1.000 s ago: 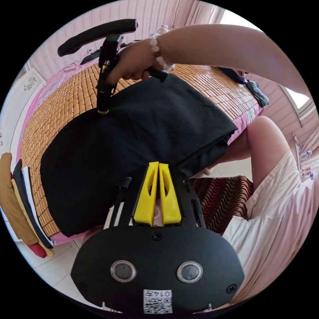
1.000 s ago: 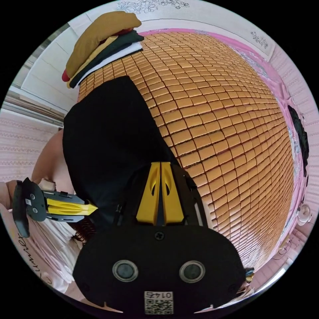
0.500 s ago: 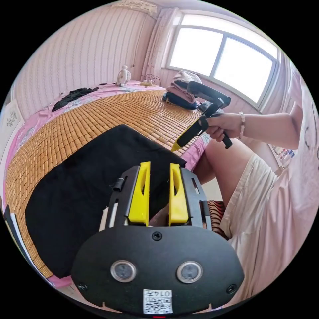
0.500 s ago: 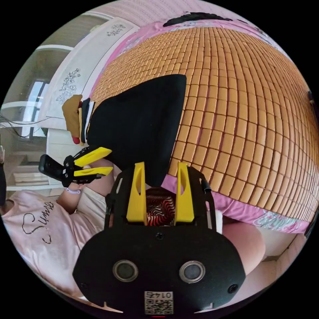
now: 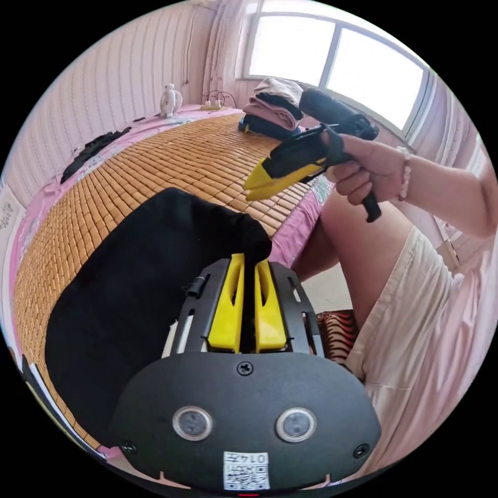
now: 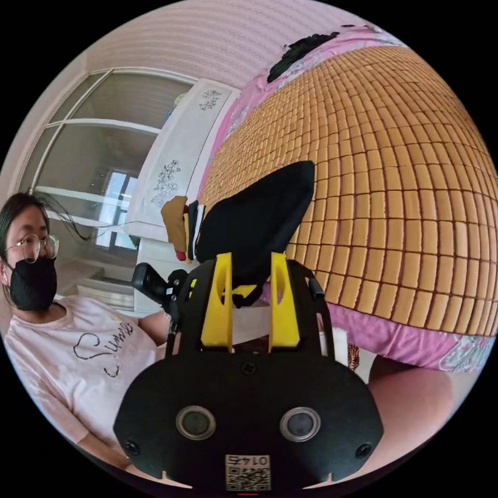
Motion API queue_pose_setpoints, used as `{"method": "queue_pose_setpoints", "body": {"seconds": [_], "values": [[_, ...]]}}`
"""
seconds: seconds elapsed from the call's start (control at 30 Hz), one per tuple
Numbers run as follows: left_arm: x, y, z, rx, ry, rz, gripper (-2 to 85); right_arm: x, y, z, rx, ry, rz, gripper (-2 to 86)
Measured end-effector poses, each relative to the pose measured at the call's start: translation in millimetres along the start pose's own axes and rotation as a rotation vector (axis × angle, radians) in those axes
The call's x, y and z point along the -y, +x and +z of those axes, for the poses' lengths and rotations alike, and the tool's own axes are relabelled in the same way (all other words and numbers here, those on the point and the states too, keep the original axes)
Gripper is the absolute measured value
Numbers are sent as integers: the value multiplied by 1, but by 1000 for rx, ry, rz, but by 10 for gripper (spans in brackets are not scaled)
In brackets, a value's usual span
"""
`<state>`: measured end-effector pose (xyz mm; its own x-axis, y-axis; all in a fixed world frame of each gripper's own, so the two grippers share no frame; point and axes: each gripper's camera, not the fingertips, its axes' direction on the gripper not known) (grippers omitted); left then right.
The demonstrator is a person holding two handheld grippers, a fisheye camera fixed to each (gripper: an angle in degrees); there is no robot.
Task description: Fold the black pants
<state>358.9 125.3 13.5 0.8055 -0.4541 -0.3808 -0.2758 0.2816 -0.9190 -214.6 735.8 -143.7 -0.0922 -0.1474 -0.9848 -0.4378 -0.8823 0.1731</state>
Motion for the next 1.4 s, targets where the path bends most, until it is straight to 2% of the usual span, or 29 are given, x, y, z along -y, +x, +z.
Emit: {"method": "queue_pose_setpoints", "body": {"seconds": [0.03, 0.17, 0.27, 0.4, 0.47, 0.57, 0.63, 0.67, 0.77, 0.9, 1.03, 1.17, 1.27, 1.4], "values": [[-5, -4, -3, -26, 14, -19, 12, 5, 16, -6, -5, 72, 49, 130], [-23, -5, -22, -64, 50, 19, 9, 29, 49, 16, -35, 137, 138, 131], [-36, -6, -34, -65, 52, 36, 7, 49, 58, 33, -12, 139, 137, 65], [-47, -11, -44, -29, 88, 30, 3, 56, 67, 12, 224, 174, 144, 23], [-46, -15, -47, -57, 133, 44, 4, 52, 61, -15, 260, 228, 111, 19], [-33, -19, -53, -150, 272, 31, 7, 46, 32, -77, 107, 321, 14, 17], [-22, -27, -54, -266, 372, -20, 8, 43, -1, -124, -89, 376, -68, 17], [-17, -34, -52, -338, 430, -54, 9, 42, -10, -134, -119, 391, -86, 18], [-20, -52, -51, -401, 512, -124, 12, 47, -57, -161, -226, 447, -164, 21], [-54, -76, -67, -313, 502, -184, 23, 72, -126, -107, -213, 338, -338, 35], [-123, -114, -91, -224, 347, -325, 61, 91, -166, -6, -87, 222, -459, 87], [-189, -153, -109, -36, 209, -513, 77, 89, -163, 27, -175, 191, -410, 86], [-211, -172, -117, 51, 219, -558, 78, 69, -150, 24, -269, 185, -372, 87], [-206, -193, -106, 45, 259, -542, 81, 35, -119, 13, -403, 179, -230, 121]]}}
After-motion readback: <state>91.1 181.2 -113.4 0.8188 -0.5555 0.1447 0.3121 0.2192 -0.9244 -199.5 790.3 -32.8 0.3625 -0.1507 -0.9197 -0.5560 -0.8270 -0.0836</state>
